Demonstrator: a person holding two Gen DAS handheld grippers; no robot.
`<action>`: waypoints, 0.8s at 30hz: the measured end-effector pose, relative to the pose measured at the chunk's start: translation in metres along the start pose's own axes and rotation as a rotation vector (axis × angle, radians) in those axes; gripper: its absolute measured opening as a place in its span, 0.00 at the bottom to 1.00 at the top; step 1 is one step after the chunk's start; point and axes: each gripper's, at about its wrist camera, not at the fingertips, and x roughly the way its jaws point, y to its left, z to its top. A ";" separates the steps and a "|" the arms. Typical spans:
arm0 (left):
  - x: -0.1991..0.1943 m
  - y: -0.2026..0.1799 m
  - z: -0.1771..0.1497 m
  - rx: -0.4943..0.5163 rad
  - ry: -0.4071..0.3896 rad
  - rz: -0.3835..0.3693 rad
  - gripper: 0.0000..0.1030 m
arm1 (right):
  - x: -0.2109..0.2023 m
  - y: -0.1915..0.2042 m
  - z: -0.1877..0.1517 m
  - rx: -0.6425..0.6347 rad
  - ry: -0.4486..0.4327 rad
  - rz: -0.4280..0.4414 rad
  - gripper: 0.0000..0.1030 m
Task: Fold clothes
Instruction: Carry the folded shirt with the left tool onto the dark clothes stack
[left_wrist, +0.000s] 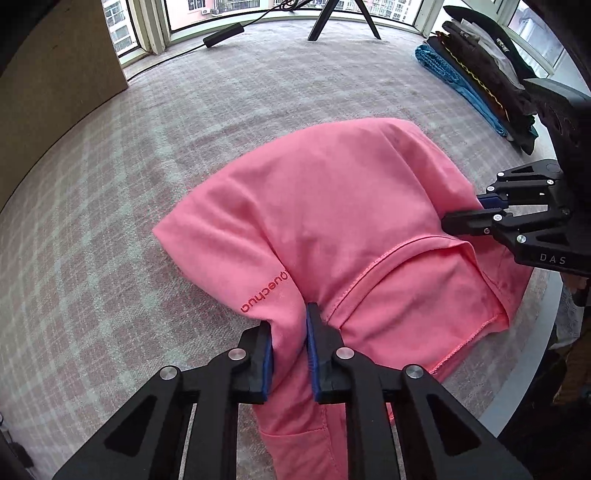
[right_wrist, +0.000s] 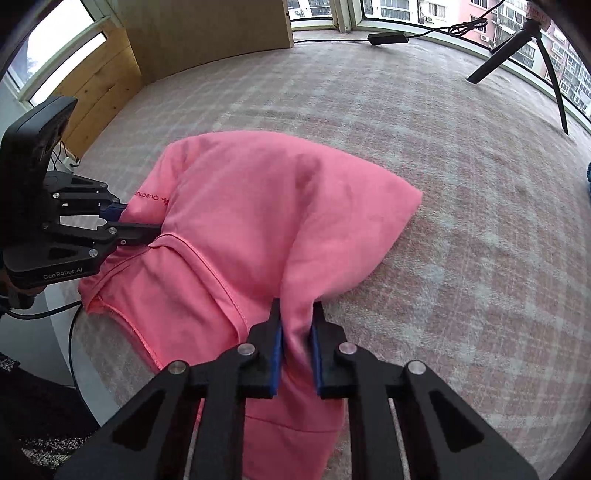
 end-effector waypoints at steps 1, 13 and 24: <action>-0.001 0.002 -0.001 -0.019 -0.007 -0.015 0.11 | -0.001 0.001 0.000 -0.007 0.000 -0.007 0.11; -0.102 -0.004 0.040 0.044 -0.263 -0.074 0.10 | -0.096 0.027 0.021 0.013 -0.176 -0.061 0.10; -0.167 -0.119 0.117 0.333 -0.452 -0.155 0.10 | -0.245 -0.003 -0.014 0.075 -0.381 -0.318 0.10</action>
